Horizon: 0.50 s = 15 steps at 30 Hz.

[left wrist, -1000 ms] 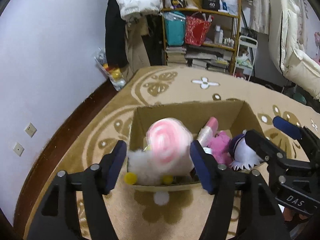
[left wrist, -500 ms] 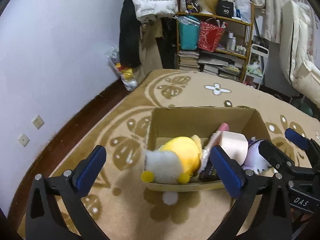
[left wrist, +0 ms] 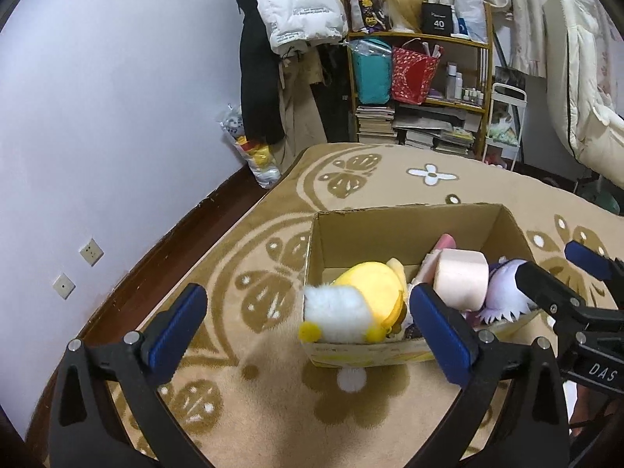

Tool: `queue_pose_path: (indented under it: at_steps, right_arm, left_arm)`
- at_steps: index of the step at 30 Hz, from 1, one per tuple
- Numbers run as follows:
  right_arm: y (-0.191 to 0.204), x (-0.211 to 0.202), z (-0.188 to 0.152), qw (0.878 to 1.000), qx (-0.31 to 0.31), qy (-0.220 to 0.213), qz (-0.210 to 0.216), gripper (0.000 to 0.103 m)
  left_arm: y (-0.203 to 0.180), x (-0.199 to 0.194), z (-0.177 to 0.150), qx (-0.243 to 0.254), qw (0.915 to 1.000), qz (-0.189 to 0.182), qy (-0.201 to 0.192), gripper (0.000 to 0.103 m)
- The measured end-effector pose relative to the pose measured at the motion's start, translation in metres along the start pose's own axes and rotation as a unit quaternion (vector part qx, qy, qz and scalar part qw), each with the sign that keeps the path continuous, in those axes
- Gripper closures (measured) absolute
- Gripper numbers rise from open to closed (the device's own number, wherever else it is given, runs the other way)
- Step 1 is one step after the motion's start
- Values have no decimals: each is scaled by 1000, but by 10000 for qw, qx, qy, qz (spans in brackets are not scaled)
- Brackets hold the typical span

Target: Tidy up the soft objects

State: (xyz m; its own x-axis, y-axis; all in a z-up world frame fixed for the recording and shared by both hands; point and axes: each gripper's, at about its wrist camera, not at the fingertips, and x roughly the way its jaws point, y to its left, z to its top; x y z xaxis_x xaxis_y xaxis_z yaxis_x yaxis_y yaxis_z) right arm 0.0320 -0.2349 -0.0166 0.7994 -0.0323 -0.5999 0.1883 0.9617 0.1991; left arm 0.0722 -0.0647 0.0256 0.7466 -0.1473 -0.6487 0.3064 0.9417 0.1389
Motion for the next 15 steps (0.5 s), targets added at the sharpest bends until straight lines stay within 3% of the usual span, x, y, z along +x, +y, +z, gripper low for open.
queue_pose_path:
  at_steps: [15]
  right_arm:
    - [5,-39,-6,9997,47,-189,122,0]
  left_arm:
    - [6,-51,-10,-122,9992,50,-376,0]
